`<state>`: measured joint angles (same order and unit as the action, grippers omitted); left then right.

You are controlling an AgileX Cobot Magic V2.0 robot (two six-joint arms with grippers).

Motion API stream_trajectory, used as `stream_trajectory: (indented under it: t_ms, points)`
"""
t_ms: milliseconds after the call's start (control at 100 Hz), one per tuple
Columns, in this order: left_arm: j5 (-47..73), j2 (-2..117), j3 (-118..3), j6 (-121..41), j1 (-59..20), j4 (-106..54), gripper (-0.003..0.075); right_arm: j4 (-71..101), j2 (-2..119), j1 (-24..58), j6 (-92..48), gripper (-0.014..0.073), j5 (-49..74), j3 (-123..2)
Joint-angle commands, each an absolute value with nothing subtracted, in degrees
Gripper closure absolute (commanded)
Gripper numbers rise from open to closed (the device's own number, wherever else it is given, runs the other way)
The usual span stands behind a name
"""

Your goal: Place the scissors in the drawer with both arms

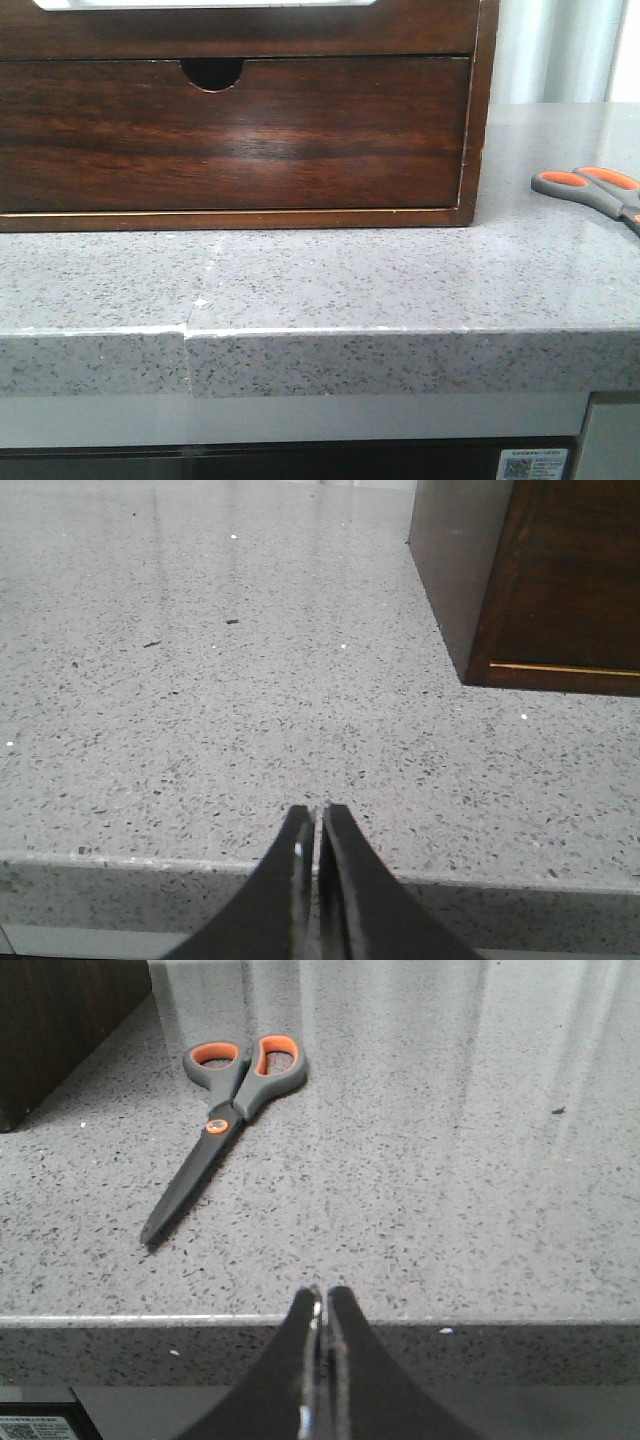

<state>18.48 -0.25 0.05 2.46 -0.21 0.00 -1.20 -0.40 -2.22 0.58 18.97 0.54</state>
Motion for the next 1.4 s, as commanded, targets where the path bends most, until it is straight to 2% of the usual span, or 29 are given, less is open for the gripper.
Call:
stream_trajectory:
  t_ms: [0, 330, 650, 1050, 1220, 1390]
  points:
    - [14.03, -1.89, 1.22, 2.28, -0.27, 0.00, 0.0742, -1.17, -1.72, -2.32, 0.41, 0.0635, 18.46, 2.23]
    - [12.92, -1.89, 1.22, 2.28, -0.27, -0.42, 0.0742, 1.24, -1.62, -2.32, 0.41, 0.0635, 11.31, 2.23]
    - [6.43, -1.89, 1.22, 2.28, -0.27, -0.42, 0.0742, 1.39, -1.62, -2.32, 0.41, 0.0635, 8.74, 2.23]
    - [-6.24, -1.89, 1.11, 2.38, -0.27, -2.14, 0.0742, 1.39, -1.62, -2.32, 0.41, 0.0634, -5.35, 1.60]
    - [-6.34, -1.79, 0.05, 2.38, -0.27, -8.31, 0.0742, 1.39, -1.62, -2.32, 0.41, 0.0634, 0.00, -2.79]
    - [1.30, -0.13, -5.91, 2.38, -0.27, -5.36, 0.0742, 1.39, -0.19, -2.32, 0.41, 0.0635, 8.88, -7.74]
